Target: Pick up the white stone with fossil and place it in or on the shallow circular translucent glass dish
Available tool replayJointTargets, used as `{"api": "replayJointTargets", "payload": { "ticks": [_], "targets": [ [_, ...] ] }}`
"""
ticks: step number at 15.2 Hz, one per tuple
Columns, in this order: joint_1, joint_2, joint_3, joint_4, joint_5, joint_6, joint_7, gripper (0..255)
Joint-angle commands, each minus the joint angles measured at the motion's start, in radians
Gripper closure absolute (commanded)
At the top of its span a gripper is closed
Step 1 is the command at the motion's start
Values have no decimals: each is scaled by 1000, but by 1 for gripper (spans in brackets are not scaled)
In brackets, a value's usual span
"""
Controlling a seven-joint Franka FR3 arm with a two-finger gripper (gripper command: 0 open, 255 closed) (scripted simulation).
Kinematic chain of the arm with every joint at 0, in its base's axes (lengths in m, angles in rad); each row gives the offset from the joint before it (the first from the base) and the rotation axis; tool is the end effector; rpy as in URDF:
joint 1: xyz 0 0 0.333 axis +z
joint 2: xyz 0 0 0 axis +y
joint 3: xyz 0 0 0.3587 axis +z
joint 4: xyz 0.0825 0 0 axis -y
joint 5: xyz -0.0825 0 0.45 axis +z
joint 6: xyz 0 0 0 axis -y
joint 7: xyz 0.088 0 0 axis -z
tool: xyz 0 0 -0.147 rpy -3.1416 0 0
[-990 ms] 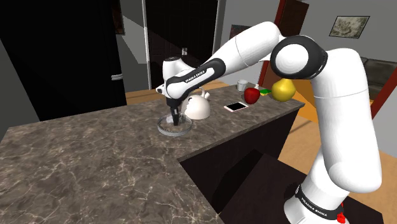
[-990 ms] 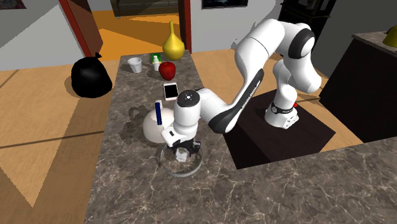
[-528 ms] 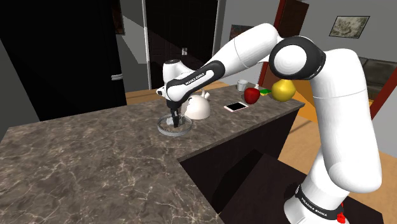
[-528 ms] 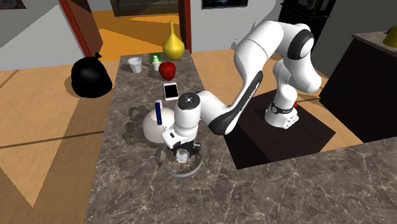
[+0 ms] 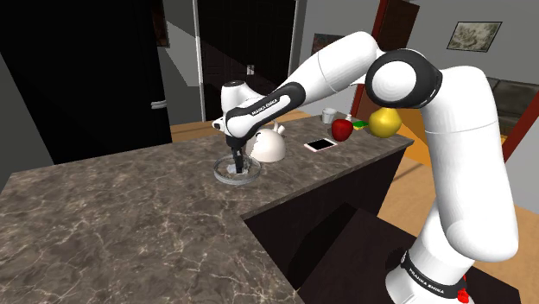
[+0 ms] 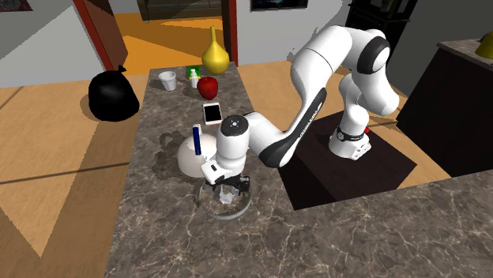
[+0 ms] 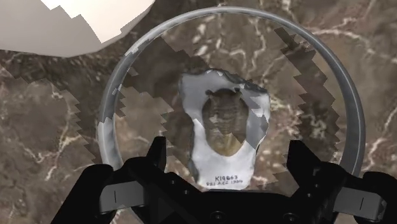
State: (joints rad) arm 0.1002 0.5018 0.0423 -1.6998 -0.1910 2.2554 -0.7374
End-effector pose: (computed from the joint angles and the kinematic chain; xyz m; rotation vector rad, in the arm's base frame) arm 0.7476 0.0935 0.2679 2.6394 1.4266 0.0211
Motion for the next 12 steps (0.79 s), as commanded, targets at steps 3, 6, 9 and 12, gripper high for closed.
{"api": "replayJointTargets", "payload": {
  "ticks": [3,6,9,12],
  "targets": [
    [4,-55,6,19,9,-75,-6,0],
    [5,-68,8,27,11,-95,-7,0],
    [5,-68,8,27,11,-95,-7,0],
    [5,-68,8,27,11,-95,-7,0]
  ]
}}
